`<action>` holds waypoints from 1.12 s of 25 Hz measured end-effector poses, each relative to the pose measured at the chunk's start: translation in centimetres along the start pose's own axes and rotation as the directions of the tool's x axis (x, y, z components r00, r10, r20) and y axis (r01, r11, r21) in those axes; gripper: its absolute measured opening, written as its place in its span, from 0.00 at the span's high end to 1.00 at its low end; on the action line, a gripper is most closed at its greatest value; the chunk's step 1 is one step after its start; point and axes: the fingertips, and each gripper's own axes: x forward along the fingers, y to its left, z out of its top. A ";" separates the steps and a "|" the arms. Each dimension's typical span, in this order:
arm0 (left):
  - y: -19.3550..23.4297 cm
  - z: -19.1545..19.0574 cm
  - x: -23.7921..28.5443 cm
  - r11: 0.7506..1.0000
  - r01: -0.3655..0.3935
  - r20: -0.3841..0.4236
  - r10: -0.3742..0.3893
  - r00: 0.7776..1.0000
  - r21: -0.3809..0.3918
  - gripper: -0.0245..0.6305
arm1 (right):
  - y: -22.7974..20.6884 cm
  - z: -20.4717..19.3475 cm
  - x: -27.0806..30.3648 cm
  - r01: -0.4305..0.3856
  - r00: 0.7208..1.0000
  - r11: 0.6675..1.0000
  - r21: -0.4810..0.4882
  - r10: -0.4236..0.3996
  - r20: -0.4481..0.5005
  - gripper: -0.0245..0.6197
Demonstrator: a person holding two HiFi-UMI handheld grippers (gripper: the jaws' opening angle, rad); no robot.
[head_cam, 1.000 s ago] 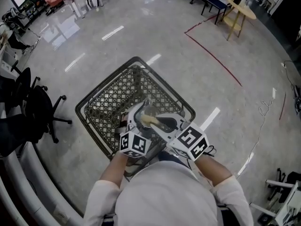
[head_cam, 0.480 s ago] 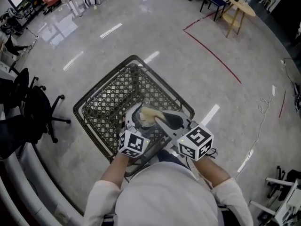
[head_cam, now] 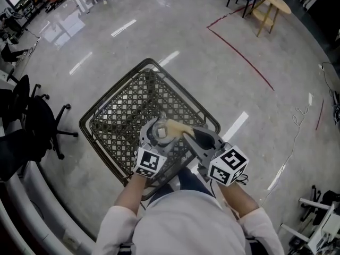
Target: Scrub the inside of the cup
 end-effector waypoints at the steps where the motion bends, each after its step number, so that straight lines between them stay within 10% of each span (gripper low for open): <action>1: 0.2 -0.5 0.1 1.000 -0.002 0.001 0.002 1.000 -0.010 0.38 | -0.3 -0.2 0.1 0.004 1.000 1.000 0.009 -0.004 0.001 0.82; 28: 7.7 -12.1 5.8 0.985 -0.088 -0.017 0.086 0.996 -0.145 0.38 | -6.9 -7.9 4.6 0.039 0.986 0.990 0.138 -0.016 -0.163 0.82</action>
